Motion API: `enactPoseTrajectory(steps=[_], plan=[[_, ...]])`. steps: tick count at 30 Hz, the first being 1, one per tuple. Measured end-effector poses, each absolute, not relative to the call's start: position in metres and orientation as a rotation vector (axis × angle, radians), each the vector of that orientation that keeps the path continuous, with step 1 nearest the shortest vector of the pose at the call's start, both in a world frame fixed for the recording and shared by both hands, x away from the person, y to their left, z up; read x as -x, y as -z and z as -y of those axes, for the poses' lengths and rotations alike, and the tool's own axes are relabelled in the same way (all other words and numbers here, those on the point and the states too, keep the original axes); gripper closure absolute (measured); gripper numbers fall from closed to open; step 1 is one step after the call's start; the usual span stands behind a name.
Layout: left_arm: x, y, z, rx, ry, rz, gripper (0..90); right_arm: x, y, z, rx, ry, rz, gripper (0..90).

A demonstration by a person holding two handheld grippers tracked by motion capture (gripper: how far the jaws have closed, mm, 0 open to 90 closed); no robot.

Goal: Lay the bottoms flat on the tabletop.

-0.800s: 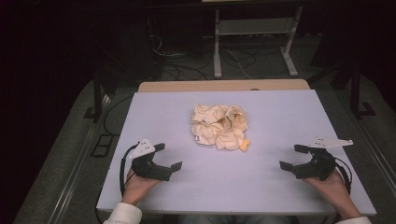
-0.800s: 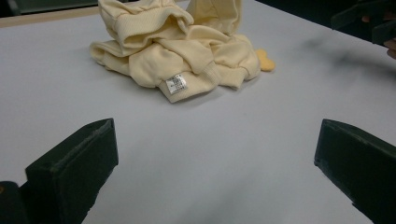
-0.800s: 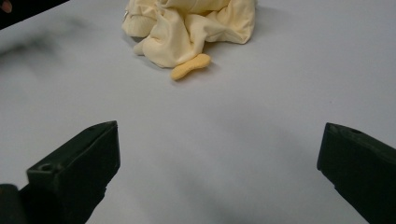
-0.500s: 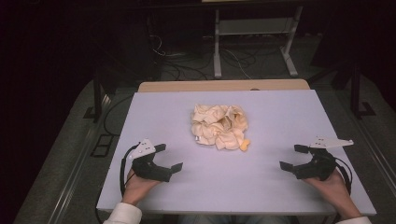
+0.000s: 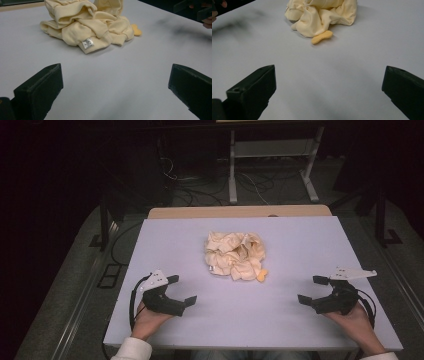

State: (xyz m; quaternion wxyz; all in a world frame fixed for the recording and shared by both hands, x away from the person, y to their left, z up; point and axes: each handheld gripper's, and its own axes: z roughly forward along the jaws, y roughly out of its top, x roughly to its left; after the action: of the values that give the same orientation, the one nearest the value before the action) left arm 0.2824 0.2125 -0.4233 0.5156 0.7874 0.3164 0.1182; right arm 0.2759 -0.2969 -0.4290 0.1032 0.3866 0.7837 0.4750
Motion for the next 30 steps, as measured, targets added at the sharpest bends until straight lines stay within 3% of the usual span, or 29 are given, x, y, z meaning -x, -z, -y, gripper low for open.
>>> enactPoseTrajectory(steps=[30], plan=[[-0.284,0.425,-0.212,-1.895,-0.282,-0.775,0.0,-0.297,0.397,0.282,-1.114,-1.368,-2.349,0.0]])
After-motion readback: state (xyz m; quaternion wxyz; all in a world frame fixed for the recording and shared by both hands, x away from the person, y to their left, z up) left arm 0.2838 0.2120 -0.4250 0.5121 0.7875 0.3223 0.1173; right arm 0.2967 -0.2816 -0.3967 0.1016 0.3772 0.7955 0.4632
